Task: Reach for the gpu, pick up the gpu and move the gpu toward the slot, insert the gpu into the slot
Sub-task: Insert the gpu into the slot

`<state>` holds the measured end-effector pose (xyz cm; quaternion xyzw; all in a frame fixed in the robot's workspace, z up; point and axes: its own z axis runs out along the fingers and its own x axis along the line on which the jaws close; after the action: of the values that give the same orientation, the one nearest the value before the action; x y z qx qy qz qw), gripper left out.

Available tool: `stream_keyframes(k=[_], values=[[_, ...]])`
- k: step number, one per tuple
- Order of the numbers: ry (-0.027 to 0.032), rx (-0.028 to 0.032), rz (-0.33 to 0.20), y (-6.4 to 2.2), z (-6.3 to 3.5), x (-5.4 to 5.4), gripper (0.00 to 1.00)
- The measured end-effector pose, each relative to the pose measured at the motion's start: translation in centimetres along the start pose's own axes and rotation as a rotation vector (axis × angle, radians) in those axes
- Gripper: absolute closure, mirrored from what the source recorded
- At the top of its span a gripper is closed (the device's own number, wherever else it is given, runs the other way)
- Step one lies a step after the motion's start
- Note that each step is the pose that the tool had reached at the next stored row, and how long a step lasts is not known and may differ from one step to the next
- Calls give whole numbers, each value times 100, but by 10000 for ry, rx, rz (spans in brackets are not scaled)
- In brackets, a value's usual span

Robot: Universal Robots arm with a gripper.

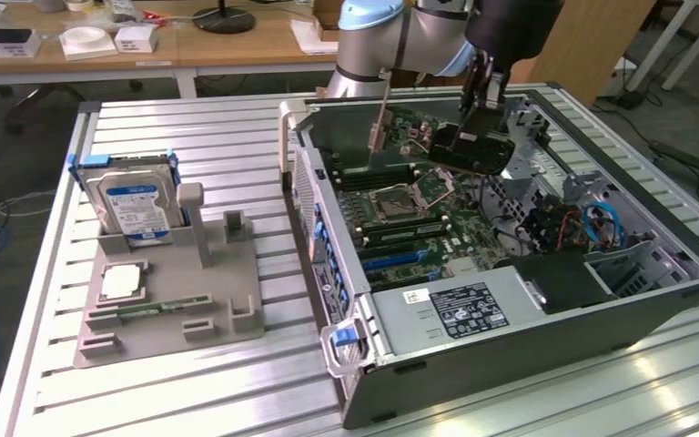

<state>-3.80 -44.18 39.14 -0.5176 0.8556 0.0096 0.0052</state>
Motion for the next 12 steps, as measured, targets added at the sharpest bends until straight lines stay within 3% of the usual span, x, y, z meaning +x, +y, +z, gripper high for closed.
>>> stream_keyframes(k=[12], values=[[-82,165,-1613,-1,54,0,74]])
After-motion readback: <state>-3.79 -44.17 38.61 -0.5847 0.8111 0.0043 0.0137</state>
